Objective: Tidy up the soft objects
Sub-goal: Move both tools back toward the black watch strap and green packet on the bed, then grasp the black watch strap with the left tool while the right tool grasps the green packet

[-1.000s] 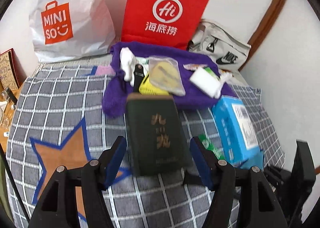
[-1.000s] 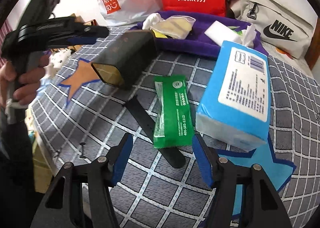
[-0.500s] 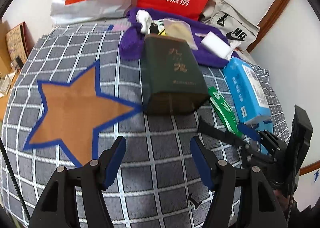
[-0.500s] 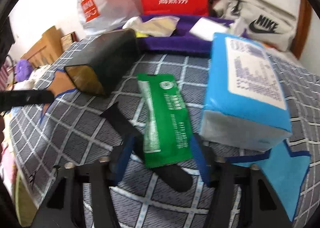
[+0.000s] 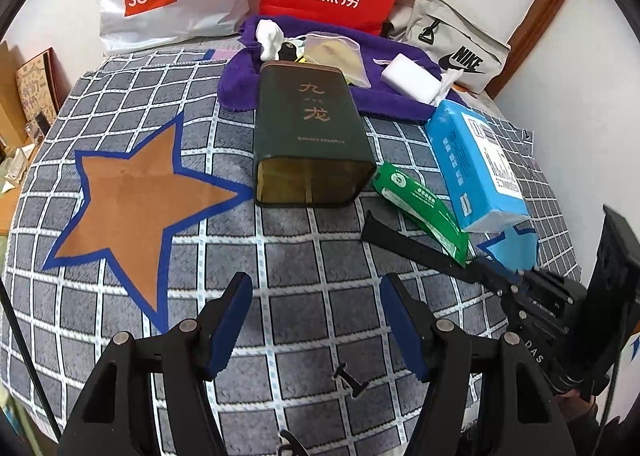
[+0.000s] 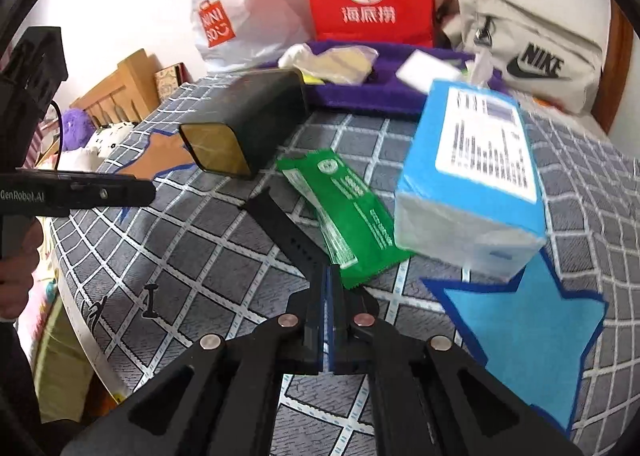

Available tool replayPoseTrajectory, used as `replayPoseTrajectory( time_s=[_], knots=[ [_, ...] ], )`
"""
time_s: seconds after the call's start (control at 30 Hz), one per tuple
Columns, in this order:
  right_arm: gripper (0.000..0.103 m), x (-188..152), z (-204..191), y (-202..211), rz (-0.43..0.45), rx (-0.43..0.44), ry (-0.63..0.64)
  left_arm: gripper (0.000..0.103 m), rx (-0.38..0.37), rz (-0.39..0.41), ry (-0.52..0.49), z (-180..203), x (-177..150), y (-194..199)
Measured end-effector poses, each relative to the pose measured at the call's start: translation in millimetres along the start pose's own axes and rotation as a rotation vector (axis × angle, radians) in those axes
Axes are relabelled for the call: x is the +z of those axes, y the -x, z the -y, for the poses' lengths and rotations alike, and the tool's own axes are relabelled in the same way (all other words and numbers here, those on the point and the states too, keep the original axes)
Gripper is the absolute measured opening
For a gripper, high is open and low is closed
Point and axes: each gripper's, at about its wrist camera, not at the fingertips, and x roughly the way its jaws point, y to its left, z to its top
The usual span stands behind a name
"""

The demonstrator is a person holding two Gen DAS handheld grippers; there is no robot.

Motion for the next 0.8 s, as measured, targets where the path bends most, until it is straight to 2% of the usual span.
replayPoseTrajectory(
  time_s=[0.07,0.2,0.27,0.53,0.57,0.63,0.67,0.73,0.8],
  knots=[
    [0.008,6,-6,-5,0.009,0.003,0.040,0.065,0.001,0.005,0.007,0,-4,2],
    [0.028,18,-19,-20,0.027,-0.027,0.107,0.065,0.000,0.003,0.022,-4,-10,-1],
    [0.034,23,-23,-28,0.026,-0.048,0.123,0.065,-0.002,-0.004,0.028,-8,-10,-4],
    [0.035,30,-25,-60,-0.032,-0.115,0.130,0.065,-0.021,-0.008,0.051,-29,-5,-12],
    [0.034,30,-25,-61,-0.027,-0.118,0.128,0.065,-0.024,-0.009,0.053,-31,-5,-13],
    [0.025,32,-23,-63,-0.036,-0.102,0.108,0.065,-0.029,-0.013,0.058,-34,-6,-15],
    [0.005,33,-21,-64,-0.045,-0.116,0.103,0.065,-0.031,-0.016,0.060,-35,-7,-16],
    [0.001,36,-19,-65,-0.048,-0.130,0.107,0.065,-0.034,-0.022,0.064,-37,-10,-18],
    [0.001,38,-18,-61,-0.049,-0.082,0.085,0.065,-0.035,-0.027,0.067,-37,-12,-18]
  ],
)
